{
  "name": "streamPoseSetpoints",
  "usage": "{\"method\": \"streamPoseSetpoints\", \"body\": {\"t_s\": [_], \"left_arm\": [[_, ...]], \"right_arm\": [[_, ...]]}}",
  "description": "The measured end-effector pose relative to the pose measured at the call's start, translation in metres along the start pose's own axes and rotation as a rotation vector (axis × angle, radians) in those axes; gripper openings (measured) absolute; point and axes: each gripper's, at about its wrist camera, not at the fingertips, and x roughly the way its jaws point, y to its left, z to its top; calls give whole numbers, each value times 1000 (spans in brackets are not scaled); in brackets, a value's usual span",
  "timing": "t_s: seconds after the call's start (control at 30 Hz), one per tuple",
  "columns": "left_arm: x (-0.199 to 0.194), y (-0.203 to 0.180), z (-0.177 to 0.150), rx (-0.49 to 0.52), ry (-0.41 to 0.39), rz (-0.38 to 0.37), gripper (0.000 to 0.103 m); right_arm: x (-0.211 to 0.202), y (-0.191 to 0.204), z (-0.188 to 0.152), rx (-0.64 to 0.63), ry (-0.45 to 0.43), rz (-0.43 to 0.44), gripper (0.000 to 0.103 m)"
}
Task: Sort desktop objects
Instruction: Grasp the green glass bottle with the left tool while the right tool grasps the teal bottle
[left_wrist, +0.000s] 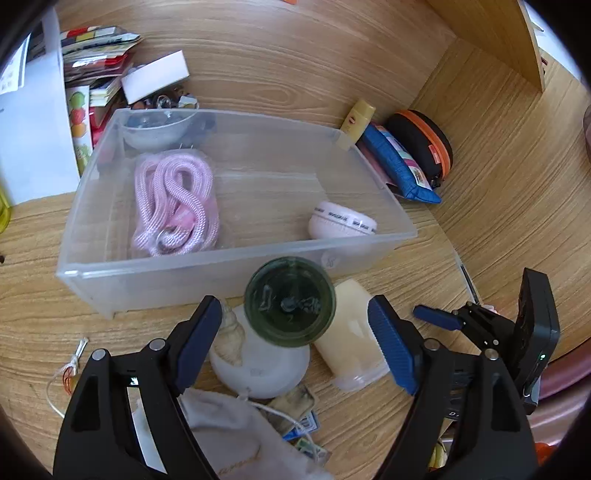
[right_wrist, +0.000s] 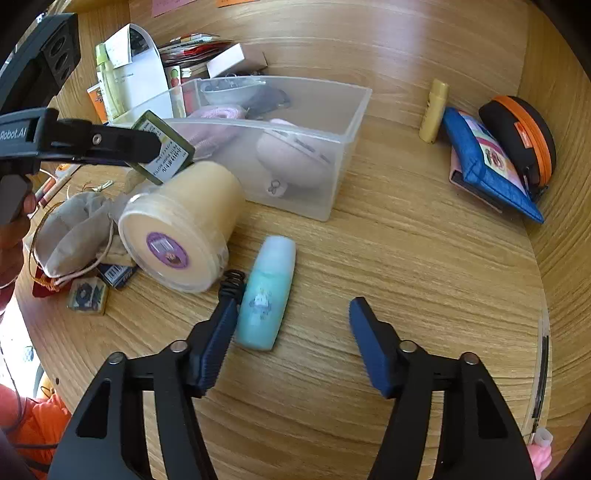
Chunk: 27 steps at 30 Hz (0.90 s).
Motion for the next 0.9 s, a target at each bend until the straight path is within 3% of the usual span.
{"method": "streamPoseSetpoints", "body": {"t_s": [0.07, 0.2, 0.43, 0.57, 0.9], "left_arm": [[1, -2, 1, 6, -9, 0, 81], [3, -5, 2, 18, -12, 4, 64], [8, 1, 1, 19, -16, 23, 43], [6, 3, -2, 21, -32, 20, 42], [-15, -1, -1, 53, -113, 49, 41]], "right_arm": [[2, -3, -1, 5, 11, -2, 54], [5, -3, 4, -1, 9, 5, 40], [14, -1, 17, -30, 10, 20, 36], [17, -1, 21, -35, 5, 40, 23], [4, -16, 17, 54, -30, 44, 23]]}}
